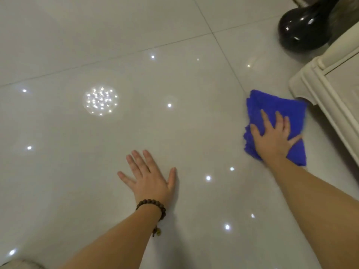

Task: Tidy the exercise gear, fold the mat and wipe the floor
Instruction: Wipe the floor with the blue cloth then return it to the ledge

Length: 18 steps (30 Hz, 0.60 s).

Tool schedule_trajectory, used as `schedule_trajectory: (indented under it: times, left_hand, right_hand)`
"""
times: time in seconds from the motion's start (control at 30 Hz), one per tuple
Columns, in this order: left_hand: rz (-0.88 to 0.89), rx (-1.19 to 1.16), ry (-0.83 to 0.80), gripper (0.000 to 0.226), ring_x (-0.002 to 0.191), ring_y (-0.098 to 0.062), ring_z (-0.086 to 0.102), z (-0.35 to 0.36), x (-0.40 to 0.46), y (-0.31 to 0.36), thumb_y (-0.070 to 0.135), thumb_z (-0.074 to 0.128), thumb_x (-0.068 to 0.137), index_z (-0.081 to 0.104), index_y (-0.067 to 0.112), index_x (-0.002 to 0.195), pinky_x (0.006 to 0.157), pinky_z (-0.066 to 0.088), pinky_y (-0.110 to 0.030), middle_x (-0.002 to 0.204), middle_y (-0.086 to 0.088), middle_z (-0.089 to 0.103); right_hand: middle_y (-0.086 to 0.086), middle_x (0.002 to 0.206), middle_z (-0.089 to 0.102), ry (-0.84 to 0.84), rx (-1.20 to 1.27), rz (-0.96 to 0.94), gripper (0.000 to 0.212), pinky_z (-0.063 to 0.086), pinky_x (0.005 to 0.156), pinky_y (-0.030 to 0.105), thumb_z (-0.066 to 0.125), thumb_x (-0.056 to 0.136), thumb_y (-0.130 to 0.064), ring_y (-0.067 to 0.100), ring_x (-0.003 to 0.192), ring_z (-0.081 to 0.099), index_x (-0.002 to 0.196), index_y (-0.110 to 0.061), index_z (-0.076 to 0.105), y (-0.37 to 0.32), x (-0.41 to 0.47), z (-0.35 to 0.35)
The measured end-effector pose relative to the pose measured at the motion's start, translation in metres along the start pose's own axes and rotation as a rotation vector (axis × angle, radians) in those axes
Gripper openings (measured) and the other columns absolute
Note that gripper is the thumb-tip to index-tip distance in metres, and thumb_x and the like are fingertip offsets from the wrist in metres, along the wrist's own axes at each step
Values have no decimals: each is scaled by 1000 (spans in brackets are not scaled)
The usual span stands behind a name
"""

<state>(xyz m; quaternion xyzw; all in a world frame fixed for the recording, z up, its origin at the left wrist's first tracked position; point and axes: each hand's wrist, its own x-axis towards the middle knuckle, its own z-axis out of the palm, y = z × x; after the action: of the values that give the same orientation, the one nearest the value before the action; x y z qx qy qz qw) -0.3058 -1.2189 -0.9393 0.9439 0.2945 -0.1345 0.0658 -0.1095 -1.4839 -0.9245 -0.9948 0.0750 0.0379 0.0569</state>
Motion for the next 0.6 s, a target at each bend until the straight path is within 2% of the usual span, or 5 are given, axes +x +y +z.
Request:
schedule_trajectory:
  times: [0.1, 0.27, 0.33, 0.53, 0.6]
  left_hand:
    - [-14, -4, -5, 94, 145, -35, -19, -1, 0, 1, 71, 10, 86, -11, 7, 152, 110, -7, -68, 159, -20, -12]
    - [-7, -14, 5, 92, 146, -34, -15, -1, 0, 0, 68, 8, 85, -7, 8, 152, 111, -5, -67, 159, -20, -9]
    - [-5, -28, 13, 90, 147, -33, -14, 0, 1, -1, 66, 10, 85, -5, 8, 153, 111, -5, -66, 160, -20, -8]
    - [-3, -14, 13, 88, 146, -33, -16, 0, 0, 0, 64, 14, 89, -8, 8, 152, 111, -6, -66, 159, -20, -9]
    - [-7, -17, 0, 88, 146, -33, -16, -1, 0, 1, 64, 13, 88, -8, 7, 152, 111, -7, -66, 159, -20, -10]
  right_hand:
    - [-2, 159, 8, -63, 36, 213, 61, 5, 106, 70, 31, 91, -62, 24, 146, 2, 147, -45, 16, -19, -13, -7]
    - [-2, 153, 31, -33, -7, -726, 59, 14, 110, 59, 36, 85, -60, 24, 141, 25, 142, -44, 34, -132, -129, 34]
    - [-3, 152, 35, -26, -34, -808, 57, 17, 110, 57, 36, 86, -59, 23, 140, 30, 141, -43, 37, -98, -111, 28]
    - [2, 156, 20, 50, 63, 270, 65, 13, 110, 61, 22, 86, -60, 25, 142, 17, 147, -39, 25, 56, -36, -4]
    - [3, 156, 22, 52, 82, 284, 63, 12, 109, 61, 27, 86, -57, 25, 142, 18, 146, -38, 29, 9, -62, 3]
